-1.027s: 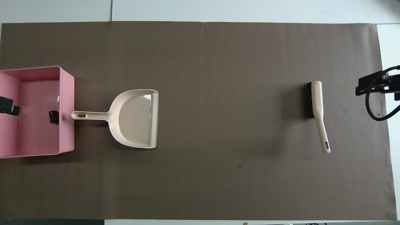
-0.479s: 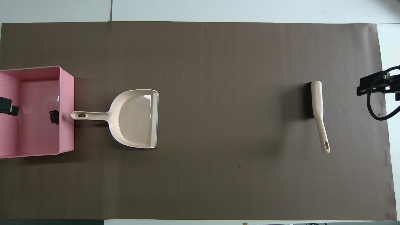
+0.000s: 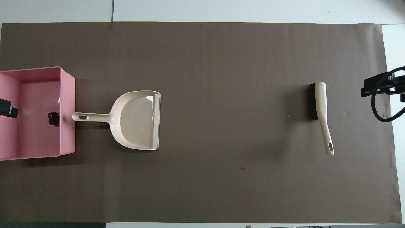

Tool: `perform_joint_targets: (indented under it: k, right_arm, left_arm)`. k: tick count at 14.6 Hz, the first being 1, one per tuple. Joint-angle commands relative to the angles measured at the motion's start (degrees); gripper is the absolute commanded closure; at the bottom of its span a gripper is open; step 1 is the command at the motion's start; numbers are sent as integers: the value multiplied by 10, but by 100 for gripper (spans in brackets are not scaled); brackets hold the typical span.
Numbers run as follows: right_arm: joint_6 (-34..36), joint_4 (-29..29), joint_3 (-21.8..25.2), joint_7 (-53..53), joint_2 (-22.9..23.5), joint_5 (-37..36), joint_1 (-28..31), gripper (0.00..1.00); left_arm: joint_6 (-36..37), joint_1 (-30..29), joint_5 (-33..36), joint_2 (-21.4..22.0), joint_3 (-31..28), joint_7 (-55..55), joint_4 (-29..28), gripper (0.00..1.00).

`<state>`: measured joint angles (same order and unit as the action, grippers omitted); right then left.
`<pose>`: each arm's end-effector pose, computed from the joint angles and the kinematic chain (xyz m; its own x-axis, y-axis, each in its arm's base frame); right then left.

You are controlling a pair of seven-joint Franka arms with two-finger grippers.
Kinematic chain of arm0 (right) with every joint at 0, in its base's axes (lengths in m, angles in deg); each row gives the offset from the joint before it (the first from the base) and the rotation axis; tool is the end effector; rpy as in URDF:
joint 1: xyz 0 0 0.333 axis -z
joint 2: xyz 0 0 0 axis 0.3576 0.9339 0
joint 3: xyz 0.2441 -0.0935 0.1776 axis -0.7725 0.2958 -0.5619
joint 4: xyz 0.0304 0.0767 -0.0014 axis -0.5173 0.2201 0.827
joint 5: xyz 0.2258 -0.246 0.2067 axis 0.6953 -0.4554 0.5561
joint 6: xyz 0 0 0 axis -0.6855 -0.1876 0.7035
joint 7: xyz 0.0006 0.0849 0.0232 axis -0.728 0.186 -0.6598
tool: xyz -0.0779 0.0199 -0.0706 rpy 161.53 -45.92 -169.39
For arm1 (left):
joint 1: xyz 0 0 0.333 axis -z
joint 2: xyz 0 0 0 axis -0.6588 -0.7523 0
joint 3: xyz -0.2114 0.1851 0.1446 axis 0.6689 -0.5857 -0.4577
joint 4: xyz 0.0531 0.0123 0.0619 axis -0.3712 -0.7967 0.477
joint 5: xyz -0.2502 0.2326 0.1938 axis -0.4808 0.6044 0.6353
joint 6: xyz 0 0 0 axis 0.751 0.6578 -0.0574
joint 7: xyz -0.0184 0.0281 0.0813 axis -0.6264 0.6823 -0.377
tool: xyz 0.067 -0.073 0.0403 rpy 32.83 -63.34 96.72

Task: Clean e-waste and dump in bin

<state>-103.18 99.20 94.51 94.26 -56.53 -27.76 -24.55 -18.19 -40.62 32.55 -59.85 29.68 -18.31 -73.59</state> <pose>0.5440 -0.0228 0.6340 0.9846 -0.1727 -0.0288 -0.1720 -0.9848 0.0253 0.5194 0.0176 0.6496 0.9920 -0.0822 -0.0955 -0.0790 -0.9962 0.0370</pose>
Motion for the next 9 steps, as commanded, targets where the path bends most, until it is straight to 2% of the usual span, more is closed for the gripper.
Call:
perform_joint_targets:
  k: [1,9]
  right_arm:
    - [3,6,-2,-5,-5,1,5,1]
    - [3,6,-2,-5,-6,1,5,1]
  left_arm:
    - [-7,9,-7,-2,-6,-6,2,2]
    - [-23,10,-7,9,-6,-3,-19,2]
